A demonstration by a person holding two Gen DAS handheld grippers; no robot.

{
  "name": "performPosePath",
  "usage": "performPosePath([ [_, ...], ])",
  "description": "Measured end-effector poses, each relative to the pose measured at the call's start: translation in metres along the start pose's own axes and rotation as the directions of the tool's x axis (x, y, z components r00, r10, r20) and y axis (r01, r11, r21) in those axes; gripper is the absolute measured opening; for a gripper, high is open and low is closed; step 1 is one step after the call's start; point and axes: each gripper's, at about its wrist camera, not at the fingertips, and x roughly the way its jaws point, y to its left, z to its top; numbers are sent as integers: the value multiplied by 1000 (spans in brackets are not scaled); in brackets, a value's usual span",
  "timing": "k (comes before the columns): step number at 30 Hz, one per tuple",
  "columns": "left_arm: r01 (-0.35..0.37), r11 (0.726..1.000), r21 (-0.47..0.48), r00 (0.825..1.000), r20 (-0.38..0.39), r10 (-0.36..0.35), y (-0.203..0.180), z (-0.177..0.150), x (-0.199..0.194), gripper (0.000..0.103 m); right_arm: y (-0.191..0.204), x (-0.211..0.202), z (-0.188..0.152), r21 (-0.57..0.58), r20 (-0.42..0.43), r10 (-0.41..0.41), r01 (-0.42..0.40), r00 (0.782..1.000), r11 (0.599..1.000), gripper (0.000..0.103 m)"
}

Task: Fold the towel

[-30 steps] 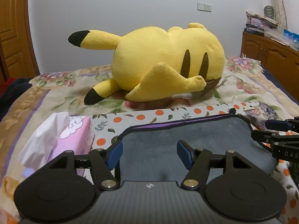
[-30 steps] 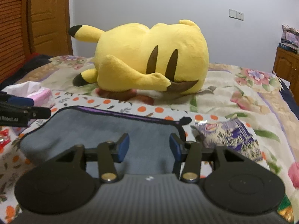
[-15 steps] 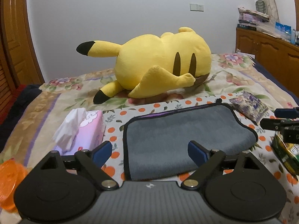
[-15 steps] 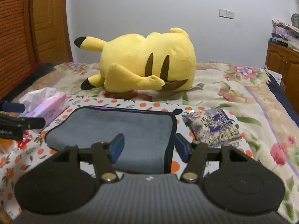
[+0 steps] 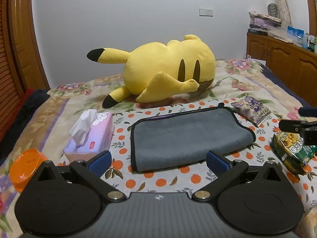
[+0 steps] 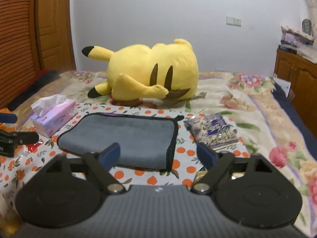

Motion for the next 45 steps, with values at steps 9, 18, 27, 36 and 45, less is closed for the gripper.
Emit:
performPosePath([
  [9,3,1000,25,1000,8,-3,-6,0,-25,103,-4,-27,0,19,27,7,-8,1000,1000,103],
  [18,-11,999,44,1000,3,11,-12,5,-57,103,1,-53,5,8,31,10,-10,999,1000,103],
  [27,6,1000,22,1000,27,-7,-15,6,-102,103,10,-94,14,-4,61,27,-27,998,1000,103],
  [36,6,1000,15,999,49,-6,-18,0,-143,103,17,-125,12,11,86,32,-33,996,999,103],
  [45,10,1000,5,999,43,-11,-21,-22,-164,103,25,-146,0,19,91,40,-42,995,999,103],
])
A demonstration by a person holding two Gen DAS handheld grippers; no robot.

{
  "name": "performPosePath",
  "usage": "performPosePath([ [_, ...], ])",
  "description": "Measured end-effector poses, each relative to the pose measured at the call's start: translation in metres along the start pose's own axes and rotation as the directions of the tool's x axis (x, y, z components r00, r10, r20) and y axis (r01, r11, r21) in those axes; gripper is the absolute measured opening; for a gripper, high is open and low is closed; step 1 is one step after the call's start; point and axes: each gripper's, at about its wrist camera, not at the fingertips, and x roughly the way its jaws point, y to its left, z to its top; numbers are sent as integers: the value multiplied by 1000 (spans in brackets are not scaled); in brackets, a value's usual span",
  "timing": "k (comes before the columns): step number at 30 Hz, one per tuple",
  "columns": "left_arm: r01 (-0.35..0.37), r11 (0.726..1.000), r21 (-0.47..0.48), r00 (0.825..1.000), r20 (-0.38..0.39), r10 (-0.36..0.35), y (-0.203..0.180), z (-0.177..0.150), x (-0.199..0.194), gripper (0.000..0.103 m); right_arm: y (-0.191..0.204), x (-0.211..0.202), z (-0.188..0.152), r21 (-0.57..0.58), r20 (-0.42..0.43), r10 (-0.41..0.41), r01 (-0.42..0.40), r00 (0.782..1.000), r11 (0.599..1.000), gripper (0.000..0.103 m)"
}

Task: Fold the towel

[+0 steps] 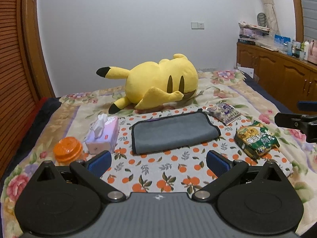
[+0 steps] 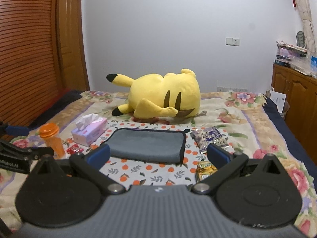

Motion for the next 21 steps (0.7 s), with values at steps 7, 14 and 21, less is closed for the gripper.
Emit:
performPosePath([
  [7,-4,1000,-7,1000,-23,3,1,-19,-10,103,8,-12,-18,8,-19,6,-6,1000,1000,103],
  [14,1,1000,-12,1000,-31,-1,-1,-32,-18,103,12,-22,-32,4,-31,4,-4,1000,1000,103],
  [21,10,1000,-6,999,-44,-10,-9,-47,-22,103,17,-29,-43,4,-38,9,-8,999,1000,103],
])
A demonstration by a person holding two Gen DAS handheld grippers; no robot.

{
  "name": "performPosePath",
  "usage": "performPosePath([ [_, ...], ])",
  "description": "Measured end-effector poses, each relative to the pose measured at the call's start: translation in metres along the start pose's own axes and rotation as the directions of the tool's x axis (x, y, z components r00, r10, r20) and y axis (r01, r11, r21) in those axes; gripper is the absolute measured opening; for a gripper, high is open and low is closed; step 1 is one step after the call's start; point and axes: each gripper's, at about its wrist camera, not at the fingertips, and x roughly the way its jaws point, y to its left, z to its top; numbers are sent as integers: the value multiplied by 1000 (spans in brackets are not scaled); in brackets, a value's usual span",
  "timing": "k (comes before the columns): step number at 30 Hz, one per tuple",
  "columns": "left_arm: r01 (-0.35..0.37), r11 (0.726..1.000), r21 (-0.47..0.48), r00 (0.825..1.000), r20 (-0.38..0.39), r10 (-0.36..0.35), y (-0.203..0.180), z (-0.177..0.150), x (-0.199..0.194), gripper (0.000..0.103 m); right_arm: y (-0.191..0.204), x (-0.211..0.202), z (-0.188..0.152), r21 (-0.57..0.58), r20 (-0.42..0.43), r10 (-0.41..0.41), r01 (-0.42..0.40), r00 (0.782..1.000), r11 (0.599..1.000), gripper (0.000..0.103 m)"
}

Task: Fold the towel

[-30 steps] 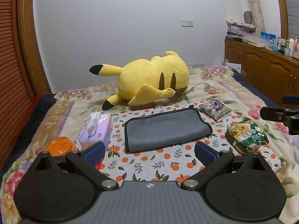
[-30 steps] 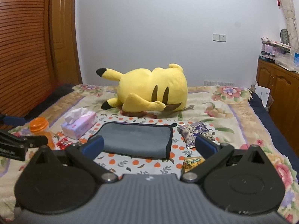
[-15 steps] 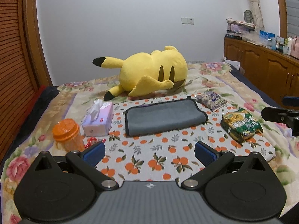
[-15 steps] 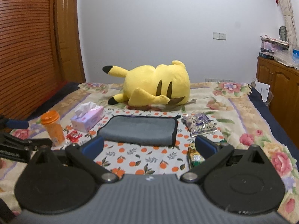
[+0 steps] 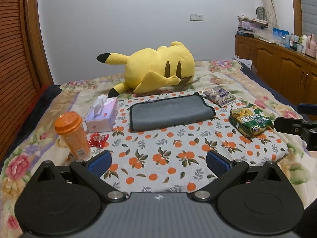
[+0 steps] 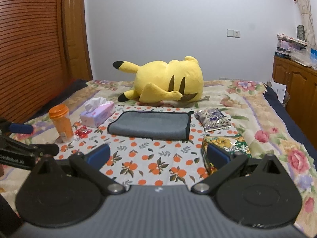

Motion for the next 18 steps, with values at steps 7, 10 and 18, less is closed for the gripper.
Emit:
performPosePath([
  [7,6,1000,-10,1000,-17,-6,-3,-14,-1,103,6,-3,-10,3,-12,5,-5,1000,1000,103],
  [10,6,1000,-23,1000,-28,-7,-2,-21,1,103,8,-3,-15,9,-19,7,-7,1000,1000,103],
  [18,0,999,-39,997,-76,-3,-1,-44,10,103,14,2,-28,26,-42,10,-9,999,1000,103],
])
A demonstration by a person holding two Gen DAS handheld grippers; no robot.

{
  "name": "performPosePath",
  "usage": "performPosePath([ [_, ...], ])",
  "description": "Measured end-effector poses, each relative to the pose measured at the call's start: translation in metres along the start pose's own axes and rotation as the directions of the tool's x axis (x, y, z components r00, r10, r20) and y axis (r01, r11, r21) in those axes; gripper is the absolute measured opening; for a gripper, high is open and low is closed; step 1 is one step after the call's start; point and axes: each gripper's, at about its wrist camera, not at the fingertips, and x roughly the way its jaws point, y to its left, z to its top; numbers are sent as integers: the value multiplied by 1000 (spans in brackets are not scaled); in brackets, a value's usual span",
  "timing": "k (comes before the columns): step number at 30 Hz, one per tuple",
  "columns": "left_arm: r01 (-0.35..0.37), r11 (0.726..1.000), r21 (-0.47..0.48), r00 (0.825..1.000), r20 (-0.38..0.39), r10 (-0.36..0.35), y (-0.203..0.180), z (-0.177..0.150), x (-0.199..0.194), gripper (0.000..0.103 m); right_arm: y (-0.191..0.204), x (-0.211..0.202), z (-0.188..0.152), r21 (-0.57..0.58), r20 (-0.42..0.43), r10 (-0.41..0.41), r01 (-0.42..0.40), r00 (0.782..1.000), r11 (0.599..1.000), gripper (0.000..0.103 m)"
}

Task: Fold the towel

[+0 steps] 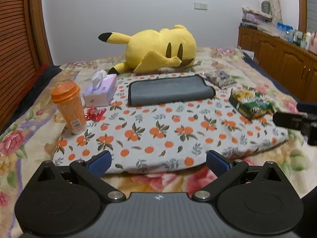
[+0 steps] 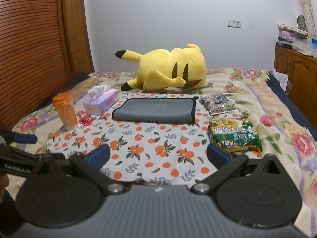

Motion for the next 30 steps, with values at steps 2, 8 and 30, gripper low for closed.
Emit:
performPosePath([
  [2,-5,1000,4,1000,-8,5,-1,-5,2,103,1,1,-4,-1,-4,0,0,1000,1000,103],
  [8,-11,1000,4,1000,-19,11,0,-14,9,103,3,2,-10,-19,-7,-17,17,1000,1000,103],
  [30,-35,999,-26,997,67,37,2,-22,-3,103,-3,1,-18,-2,18,-62,62,998,998,103],
])
